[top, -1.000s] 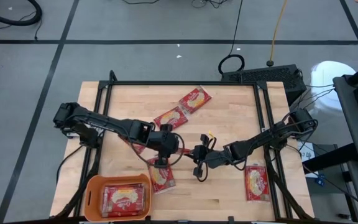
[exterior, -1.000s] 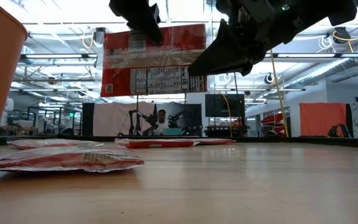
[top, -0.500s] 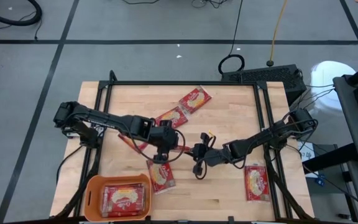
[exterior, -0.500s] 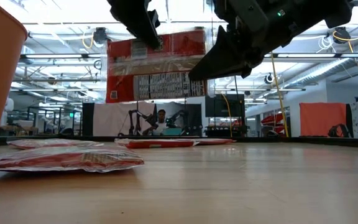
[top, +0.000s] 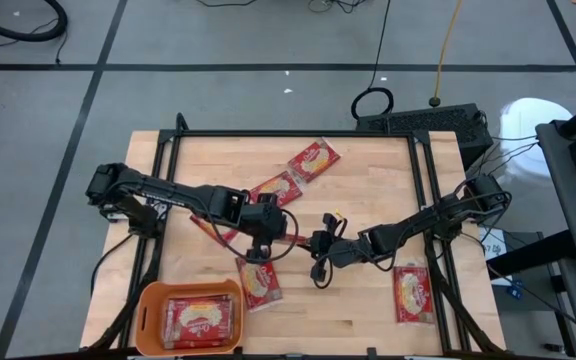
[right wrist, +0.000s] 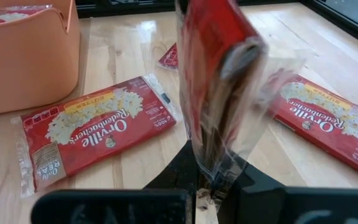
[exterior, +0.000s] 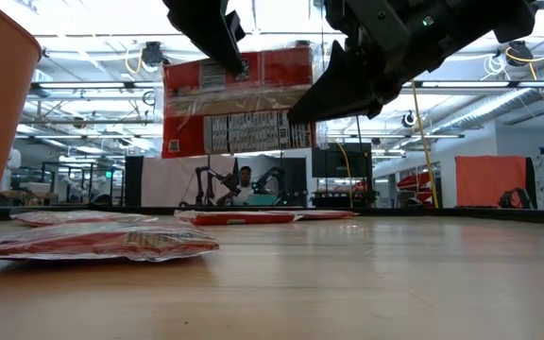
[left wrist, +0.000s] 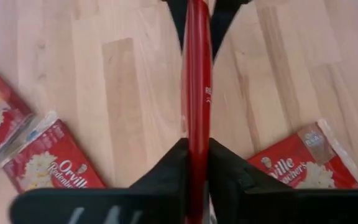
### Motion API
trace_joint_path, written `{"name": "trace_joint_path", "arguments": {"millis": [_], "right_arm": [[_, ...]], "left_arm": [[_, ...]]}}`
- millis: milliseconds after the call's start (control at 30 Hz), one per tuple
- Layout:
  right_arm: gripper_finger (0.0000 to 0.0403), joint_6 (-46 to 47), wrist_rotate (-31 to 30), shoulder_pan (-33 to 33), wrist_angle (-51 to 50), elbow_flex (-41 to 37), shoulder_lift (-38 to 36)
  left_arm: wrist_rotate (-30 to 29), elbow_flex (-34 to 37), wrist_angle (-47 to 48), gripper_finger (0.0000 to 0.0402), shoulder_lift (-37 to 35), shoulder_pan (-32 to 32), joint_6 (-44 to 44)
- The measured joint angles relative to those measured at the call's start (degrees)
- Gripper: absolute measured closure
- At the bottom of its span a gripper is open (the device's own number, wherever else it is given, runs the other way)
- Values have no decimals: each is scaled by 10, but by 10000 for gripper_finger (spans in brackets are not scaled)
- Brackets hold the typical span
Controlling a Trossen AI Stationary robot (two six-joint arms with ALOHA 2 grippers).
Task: Sort popcorn bags into baskets
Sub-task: Put the popcorn bag into the orange bin
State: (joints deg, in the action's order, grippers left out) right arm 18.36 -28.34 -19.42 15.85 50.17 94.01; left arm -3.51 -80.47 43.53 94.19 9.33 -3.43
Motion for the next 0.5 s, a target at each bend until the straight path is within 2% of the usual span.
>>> {"name": "trace_joint_path", "arguments": {"millis": [100,300,400,500], "right_arm": [[390,-1,0,0,0,0,0],[376,4,-2,0,1,0,0],[344,18,-15,-2,6,0,0],[296,20,-16,-2,15,0,0]], "left_arm": [[14,0,0,381,0,2,-5],[7,0,0,372,0,4,6],[4,0,2,361,0,9,8],[4,0,5,368,0,16,5]]}}
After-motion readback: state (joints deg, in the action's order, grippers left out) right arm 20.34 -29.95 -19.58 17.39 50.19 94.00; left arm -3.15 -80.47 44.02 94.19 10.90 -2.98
